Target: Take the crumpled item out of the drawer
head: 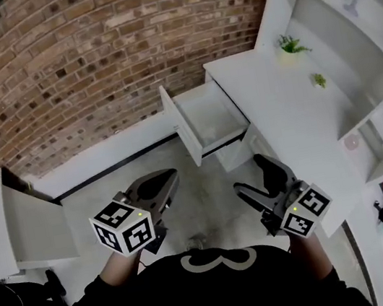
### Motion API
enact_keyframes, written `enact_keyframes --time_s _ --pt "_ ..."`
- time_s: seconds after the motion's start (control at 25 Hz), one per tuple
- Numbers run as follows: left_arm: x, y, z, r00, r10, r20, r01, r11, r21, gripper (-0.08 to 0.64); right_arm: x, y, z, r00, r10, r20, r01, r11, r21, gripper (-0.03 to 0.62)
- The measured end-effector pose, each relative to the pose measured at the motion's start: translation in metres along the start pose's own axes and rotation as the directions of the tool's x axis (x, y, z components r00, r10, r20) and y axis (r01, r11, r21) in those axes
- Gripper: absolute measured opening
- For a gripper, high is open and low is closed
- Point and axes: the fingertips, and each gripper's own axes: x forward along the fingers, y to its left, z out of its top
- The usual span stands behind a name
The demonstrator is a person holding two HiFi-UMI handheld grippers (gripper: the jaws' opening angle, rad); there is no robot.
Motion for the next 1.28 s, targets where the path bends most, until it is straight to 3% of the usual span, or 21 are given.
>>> enact_keyframes --time_s 0.28,0.84,1.28 --pt "0.007 0.061 0.011 1.000 0.017 -0.006 -0.017 1.000 -0.023 0.003 0.053 -0.027 0.004 0.999 -0.040 -0.020 0.040 0.999 -0.003 0.376" --pt "0.031 0.106 0.001 0.998 0.049 -0.032 -0.050 0.998 -0.040 0.003 0.088 -0.070 -0.022 0.996 -0.061 -0.065 0.063 0.997 0.037 0.376" --pt "0.084 0.164 0.014 0.995 0.074 -0.068 -0.078 0.995 -0.061 0.003 0.152 -0.149 -0.048 0.986 -0.052 -0.157 0.067 0.993 0.093 0.371"
